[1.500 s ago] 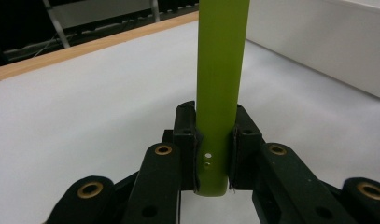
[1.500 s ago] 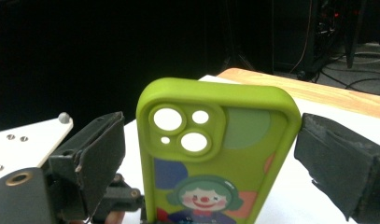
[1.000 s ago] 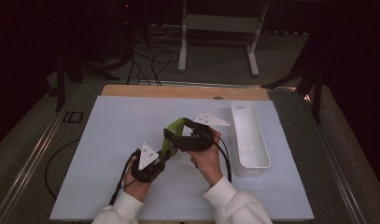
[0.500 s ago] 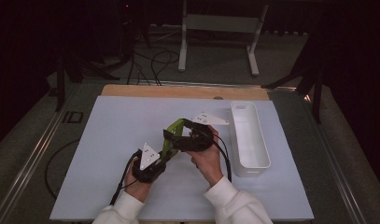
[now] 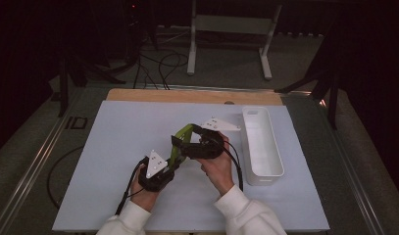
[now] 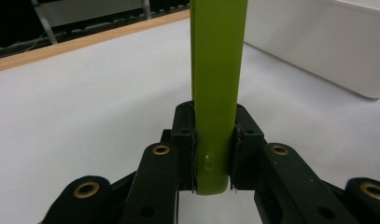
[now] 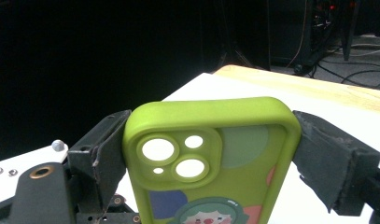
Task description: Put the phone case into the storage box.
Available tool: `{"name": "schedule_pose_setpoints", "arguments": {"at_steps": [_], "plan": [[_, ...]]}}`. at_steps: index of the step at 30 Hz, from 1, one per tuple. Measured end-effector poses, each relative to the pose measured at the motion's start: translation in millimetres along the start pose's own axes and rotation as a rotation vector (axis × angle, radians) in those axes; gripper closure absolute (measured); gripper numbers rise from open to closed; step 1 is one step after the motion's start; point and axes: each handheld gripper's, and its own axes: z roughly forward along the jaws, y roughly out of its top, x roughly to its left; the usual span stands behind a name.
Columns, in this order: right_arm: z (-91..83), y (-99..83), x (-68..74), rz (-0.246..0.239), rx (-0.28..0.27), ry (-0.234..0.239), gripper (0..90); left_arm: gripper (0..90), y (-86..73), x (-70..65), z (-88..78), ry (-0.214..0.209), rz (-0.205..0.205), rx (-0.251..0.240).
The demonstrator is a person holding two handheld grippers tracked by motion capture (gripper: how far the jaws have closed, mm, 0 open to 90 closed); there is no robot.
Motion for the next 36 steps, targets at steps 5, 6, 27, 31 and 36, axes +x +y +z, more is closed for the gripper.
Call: {"name": "schedule_pose_setpoints", "arguments": {"at_steps": [5,6,27,31,36], "plan": [[-0.3,1.1,0.7,-0.003,-0.01,-0.001,16.1,69.3,0.2,0.6,0.5,-0.01,-0.002,0.004],[-0.5,1.3,0.7,-0.003,-0.01,0.0,16.1,67.7,0.3,0.9,0.4,-0.013,-0.004,0.004],[-1.0,3.5,-0.9,-0.015,-0.017,-0.027,16.2,8.3,5.5,2.8,3.4,0.01,-0.034,0.042],[-0.9,3.7,-1.4,-0.012,-0.016,-0.034,16.2,5.2,6.1,4.8,3.4,0.009,-0.04,0.054],[-0.3,4.4,-2.7,-0.015,-0.018,-0.044,16.2,2.2,6.4,7.5,2.9,-0.012,-0.045,0.06]]}}
